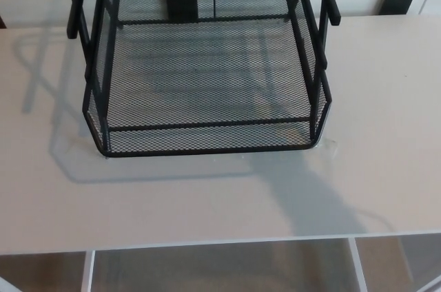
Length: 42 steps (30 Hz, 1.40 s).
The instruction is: The robot walks towards a desk on which a file tray is kept in the middle and a cube is kept to its right. The robot lifts the cube using its right hand and places it on the file tray.
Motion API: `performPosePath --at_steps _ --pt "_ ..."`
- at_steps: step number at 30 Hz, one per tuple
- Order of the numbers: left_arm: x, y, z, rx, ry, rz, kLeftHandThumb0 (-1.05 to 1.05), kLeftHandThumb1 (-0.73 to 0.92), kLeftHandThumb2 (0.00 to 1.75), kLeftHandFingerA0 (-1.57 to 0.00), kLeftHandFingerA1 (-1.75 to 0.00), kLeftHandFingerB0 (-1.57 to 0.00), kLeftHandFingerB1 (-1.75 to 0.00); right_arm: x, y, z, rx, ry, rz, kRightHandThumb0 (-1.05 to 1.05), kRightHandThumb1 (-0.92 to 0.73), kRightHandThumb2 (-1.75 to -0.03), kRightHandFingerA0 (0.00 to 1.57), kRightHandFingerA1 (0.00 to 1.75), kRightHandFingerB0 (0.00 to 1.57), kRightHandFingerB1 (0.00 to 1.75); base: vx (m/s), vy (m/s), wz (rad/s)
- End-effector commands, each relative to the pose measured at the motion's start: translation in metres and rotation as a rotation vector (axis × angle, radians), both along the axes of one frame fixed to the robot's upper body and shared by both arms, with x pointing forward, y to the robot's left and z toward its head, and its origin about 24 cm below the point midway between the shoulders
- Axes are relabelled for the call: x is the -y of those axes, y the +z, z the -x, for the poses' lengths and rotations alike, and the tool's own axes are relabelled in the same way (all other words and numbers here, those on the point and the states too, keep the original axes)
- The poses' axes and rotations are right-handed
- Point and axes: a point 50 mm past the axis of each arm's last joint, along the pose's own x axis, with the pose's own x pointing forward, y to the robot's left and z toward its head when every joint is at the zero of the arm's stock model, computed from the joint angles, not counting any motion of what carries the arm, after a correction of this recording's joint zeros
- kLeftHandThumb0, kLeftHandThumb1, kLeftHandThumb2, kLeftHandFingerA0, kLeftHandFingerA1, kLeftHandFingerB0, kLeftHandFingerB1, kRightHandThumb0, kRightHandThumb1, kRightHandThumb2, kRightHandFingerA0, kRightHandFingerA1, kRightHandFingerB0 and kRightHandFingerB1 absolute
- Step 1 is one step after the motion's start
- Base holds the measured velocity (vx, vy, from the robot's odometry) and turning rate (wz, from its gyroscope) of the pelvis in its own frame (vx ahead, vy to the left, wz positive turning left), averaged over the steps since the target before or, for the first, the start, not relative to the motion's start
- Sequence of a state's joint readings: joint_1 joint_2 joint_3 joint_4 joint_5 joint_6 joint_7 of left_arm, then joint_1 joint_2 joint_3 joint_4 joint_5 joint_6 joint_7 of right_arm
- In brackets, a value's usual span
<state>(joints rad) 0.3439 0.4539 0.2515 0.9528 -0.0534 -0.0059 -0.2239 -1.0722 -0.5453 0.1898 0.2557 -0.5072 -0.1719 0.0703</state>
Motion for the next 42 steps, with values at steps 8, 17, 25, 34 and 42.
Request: performPosePath --at_steps 8,17,25,34,42 --pt "0.000 0.003 -0.012 0.021 -0.061 -0.013 -0.70 0.71 1.00 -0.30 -0.57 -0.19 -0.49 -0.097 -0.059 -0.029 -0.569 0.149 0.253 -0.26 -0.67 -0.69 0.92 1.49 0.88 0.71 0.00 0.000 0.00" --pt "0.003 -0.001 -0.006 0.008 -0.042 -0.004 -0.69 0.71 1.00 -0.31 -0.56 -0.16 -0.47 -0.107 -0.136 -0.035 -0.795 0.108 0.359 -0.21 -0.66 -0.65 0.83 1.25 0.87 0.71 0.00 0.000 0.00" --pt "0.004 -0.001 -0.009 0.002 -0.056 -0.002 -0.70 0.71 1.00 -0.31 -0.57 -0.19 -0.49 -0.109 -0.160 -0.031 -0.837 0.069 0.437 -0.26 -0.64 -0.60 0.82 1.19 0.90 0.62 0.00 0.000 0.00" --pt "0.003 0.000 -0.004 -0.009 -0.080 -0.002 -0.70 0.72 1.01 -0.30 -0.56 -0.16 -0.47 -0.110 -0.151 -0.032 -0.752 0.006 0.440 -0.46 -0.78 -0.62 0.00 0.61 0.07 0.36 0.00 0.000 0.00" --pt "0.003 0.001 -0.006 -0.006 -0.062 0.001 -0.70 0.71 1.01 -0.30 -0.57 -0.15 -0.47 -0.103 -0.111 -0.033 -0.530 -0.084 0.484 -0.92 -0.56 -0.92 0.00 0.20 0.00 0.02 0.00 0.000 0.00"
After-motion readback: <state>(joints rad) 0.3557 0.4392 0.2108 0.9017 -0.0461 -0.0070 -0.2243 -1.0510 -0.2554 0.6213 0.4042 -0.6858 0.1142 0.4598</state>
